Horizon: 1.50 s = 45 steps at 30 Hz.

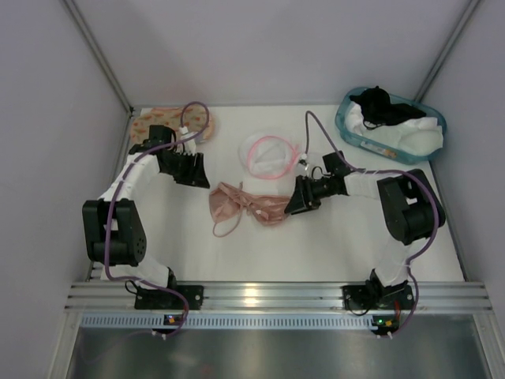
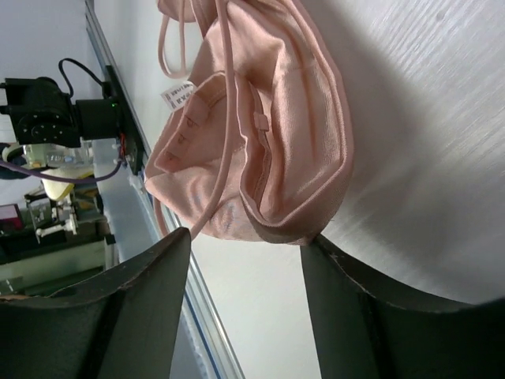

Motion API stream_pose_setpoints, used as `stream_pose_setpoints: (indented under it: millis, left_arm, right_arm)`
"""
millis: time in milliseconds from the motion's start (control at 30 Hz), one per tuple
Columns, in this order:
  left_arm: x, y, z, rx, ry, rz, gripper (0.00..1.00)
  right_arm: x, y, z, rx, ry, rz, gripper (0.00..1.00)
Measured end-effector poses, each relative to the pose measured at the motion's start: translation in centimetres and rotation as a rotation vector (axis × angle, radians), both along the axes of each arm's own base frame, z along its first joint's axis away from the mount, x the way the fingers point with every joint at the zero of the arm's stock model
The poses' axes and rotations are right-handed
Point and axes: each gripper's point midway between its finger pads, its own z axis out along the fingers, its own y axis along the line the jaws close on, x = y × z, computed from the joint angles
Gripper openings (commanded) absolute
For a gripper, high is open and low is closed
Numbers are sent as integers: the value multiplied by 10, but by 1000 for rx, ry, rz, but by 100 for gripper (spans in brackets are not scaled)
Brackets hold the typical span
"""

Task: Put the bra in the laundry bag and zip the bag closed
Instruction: Adjust the bra at the center of the board.

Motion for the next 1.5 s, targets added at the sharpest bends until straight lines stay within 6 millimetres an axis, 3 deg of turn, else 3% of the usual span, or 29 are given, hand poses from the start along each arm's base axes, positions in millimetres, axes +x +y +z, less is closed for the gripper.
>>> stream_pose_setpoints:
  millis: [167, 367, 500, 867, 967, 1067, 1233, 1500]
  left_arm:
    - [-1, 5, -6, -11, 27, 30, 47]
    - [0, 11, -8, -11, 32, 53, 46]
    - [-5, 11, -15, -12, 51, 50, 45]
    - [-33, 2, -53, -48, 189, 14, 34]
    - [-39, -10, -56, -62, 203, -28, 34]
    - [-50, -36, -59, -70, 205, -115, 34]
    - [-69, -74, -63, -93, 217, -221, 33]
    - [-53, -88, -92, -130, 284, -144, 29]
  right_arm:
    - [14, -1, 6, 32, -14, -43, 29]
    - [13, -1, 6, 45, -7, -54, 0]
    - [15, -5, 12, 52, -24, -66, 0]
    - [12, -26, 60, 87, -141, -71, 0]
    - [2, -29, 61, 77, -120, -54, 0]
    - [-7, -36, 62, 67, -81, -58, 0]
    - [-4, -39, 72, 89, -45, -98, 0]
    - [8, -11, 76, 145, 22, -118, 0]
